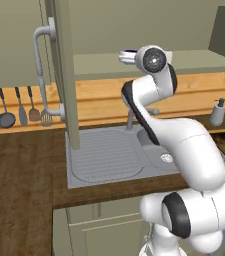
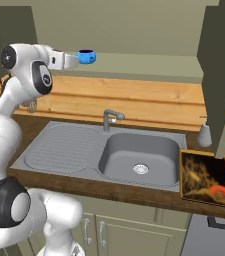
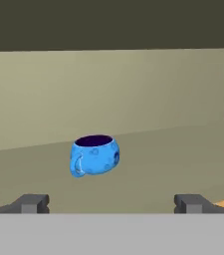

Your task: Pick the kettle from the counter and place it on the tray. Then pick the mug from the cabinet and place it on the tray. Then close the cabinet doors.

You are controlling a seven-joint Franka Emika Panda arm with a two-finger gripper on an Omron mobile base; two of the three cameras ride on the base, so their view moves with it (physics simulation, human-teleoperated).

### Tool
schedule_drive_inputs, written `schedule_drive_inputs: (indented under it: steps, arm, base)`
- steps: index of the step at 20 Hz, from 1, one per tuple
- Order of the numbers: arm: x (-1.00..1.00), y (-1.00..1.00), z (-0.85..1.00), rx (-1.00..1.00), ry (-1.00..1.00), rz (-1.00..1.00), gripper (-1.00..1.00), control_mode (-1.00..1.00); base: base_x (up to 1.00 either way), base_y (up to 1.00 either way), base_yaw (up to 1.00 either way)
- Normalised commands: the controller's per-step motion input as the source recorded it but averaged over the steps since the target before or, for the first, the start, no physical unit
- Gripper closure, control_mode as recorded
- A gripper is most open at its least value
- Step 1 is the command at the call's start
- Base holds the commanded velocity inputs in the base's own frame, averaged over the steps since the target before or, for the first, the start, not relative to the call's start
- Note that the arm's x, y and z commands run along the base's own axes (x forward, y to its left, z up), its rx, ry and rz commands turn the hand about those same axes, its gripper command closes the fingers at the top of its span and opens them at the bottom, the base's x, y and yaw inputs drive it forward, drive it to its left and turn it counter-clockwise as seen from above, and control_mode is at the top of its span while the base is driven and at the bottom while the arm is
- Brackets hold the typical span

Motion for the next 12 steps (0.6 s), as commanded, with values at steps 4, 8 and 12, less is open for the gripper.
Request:
schedule_drive_inputs:
  steps: [4,8,12]
  arm:
    - [0.42,0.0,0.0,0.0,0.03,0.0,-1.0,-1.0]
    - [0.43,-0.03,0.0,0.02,0.02,0.0,-1.0,-1.0]
    - [0.34,-0.1,-0.01,0.02,0.0,0.0,-1.0,-1.0]
  base:
    - [0.0,0.0,0.0]
    - [0.0,0.0,0.0]
    - [0.0,0.0,0.0]
